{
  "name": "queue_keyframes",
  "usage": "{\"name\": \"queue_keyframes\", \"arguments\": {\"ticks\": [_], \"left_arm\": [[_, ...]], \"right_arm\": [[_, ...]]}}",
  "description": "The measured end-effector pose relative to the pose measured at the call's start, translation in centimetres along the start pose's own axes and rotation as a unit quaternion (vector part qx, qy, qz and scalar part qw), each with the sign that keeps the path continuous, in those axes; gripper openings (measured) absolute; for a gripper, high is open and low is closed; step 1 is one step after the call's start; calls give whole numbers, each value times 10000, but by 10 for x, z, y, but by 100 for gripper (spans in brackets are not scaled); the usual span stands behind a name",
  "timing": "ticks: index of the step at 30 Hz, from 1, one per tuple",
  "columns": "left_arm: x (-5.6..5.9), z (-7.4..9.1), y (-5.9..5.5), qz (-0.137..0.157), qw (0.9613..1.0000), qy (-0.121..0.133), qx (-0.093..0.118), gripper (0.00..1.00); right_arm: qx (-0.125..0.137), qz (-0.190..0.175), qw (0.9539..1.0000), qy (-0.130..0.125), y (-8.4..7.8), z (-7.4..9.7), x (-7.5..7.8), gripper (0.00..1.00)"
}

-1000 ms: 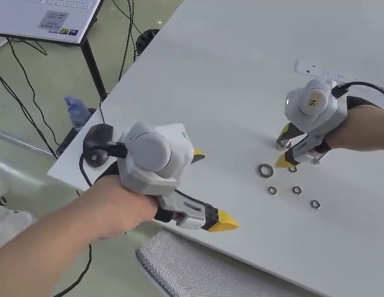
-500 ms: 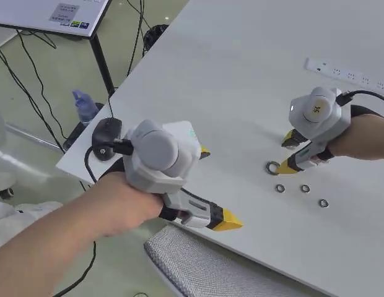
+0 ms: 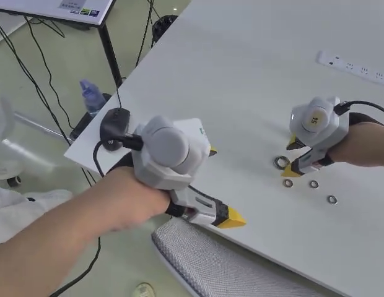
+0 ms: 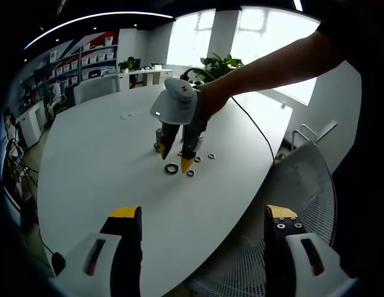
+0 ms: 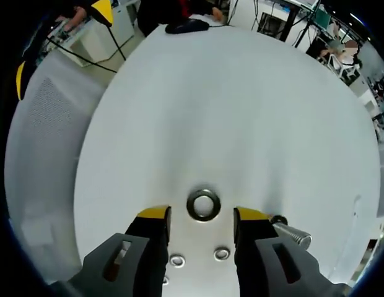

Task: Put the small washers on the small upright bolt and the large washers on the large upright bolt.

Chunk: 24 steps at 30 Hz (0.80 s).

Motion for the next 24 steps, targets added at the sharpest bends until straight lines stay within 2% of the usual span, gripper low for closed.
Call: {"name": "queue_keyframes", "arguments": {"ticks": [3,8,11,19,24], "left_arm": [[0,-1,0,-31,10000,-5,-13,80],[0,0,-1,-16,10000,-7,-13,80],[-1,0,-2,-3,10000,3,-37,80],[0,-1,-4,17,10000,-27,-42,78],[-1,0,-4,49,10000,-14,0,78]], "right_arm": [[-74,-13,10000,-18,-2,-4,0,42],[-25,-61,9999,-84,1,-4,4,41],[-66,-112,9999,7,1,-4,2,39],[-111,-18,9999,22,0,-4,3,38],[-165,62,9998,51,1,-3,1,33]]}}
Point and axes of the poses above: the centre of the closed fingertips' face, and the gripper's own axes: z roughly backward along the fingers, x roughly to its right, y roughly out of its top, the point moved 7 cm from there along z, roughly backward along the fingers, and after that the axes turned 3 degrees about -y, right-handed, at the moved point
